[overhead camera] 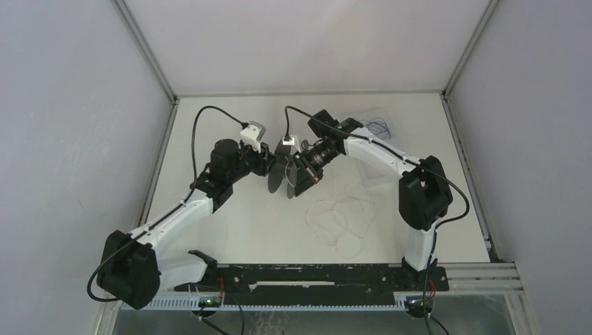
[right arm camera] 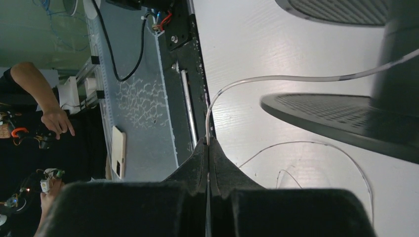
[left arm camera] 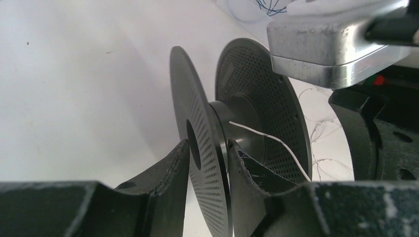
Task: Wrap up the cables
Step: Adjust the cable at the center of the board.
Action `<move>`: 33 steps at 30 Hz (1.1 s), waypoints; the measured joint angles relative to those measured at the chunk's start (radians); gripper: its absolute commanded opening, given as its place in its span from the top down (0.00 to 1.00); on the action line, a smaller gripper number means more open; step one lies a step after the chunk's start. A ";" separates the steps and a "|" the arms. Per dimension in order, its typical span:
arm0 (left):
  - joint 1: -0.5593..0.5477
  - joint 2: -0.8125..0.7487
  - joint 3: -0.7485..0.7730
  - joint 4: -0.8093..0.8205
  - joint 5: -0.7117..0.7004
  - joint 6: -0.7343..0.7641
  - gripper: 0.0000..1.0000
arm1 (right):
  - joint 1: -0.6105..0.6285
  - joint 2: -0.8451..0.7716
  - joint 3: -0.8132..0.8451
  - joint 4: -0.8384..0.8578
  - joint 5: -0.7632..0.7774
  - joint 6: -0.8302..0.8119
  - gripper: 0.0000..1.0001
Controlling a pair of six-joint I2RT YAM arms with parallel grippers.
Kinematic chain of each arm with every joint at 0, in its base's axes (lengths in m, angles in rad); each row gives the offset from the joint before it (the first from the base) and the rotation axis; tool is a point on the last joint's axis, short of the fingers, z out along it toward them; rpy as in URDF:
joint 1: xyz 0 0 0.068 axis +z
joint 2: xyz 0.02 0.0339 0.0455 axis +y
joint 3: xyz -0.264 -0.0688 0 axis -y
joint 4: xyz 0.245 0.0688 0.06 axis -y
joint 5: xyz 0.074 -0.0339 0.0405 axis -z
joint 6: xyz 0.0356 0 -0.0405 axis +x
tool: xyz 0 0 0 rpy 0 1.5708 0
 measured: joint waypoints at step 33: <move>0.030 -0.011 -0.006 0.018 0.115 -0.079 0.37 | 0.039 0.000 -0.034 0.116 0.135 0.087 1.00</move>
